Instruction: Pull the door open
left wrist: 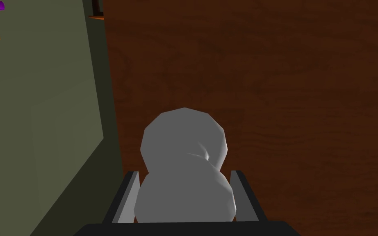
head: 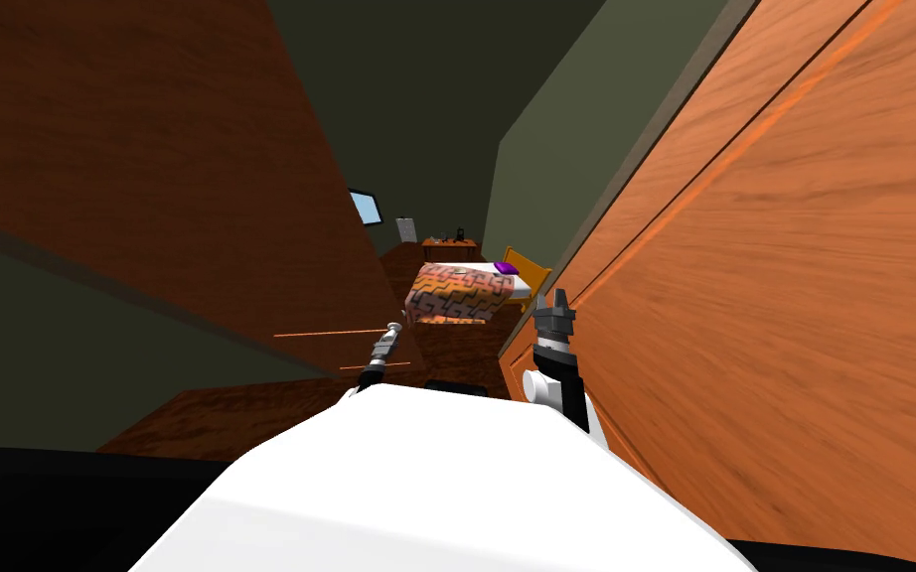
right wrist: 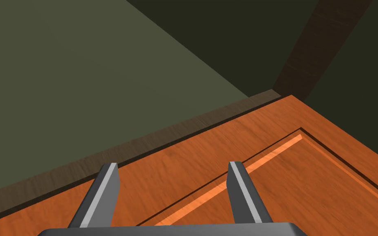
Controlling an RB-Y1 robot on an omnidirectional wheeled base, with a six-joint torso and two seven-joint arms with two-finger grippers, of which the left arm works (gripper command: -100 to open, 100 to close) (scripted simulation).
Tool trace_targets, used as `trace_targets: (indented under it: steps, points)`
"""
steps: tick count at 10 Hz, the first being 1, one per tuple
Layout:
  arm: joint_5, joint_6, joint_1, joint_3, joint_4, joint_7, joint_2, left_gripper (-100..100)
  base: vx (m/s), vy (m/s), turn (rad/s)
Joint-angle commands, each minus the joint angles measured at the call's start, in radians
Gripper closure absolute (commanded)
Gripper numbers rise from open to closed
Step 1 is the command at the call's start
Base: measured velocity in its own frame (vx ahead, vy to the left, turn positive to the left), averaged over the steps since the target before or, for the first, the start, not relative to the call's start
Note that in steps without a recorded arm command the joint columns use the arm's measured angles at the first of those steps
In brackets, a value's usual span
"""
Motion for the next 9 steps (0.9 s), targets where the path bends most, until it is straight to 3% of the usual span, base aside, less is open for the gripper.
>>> trace_targets:
  steps: [1,3,9]
  points:
    - [0.0,-0.001,0.001,-0.001,0.0,0.001,-0.002,100,-0.017,0.0,-0.002]
    - [0.0,-0.001,0.001,-0.001,0.0,0.001,-0.002,100,-0.005,-0.001,0.002]
    - [0.047,0.001,-0.002,-0.025,0.004,0.135,0.006,100,-0.026,0.012,-0.034]
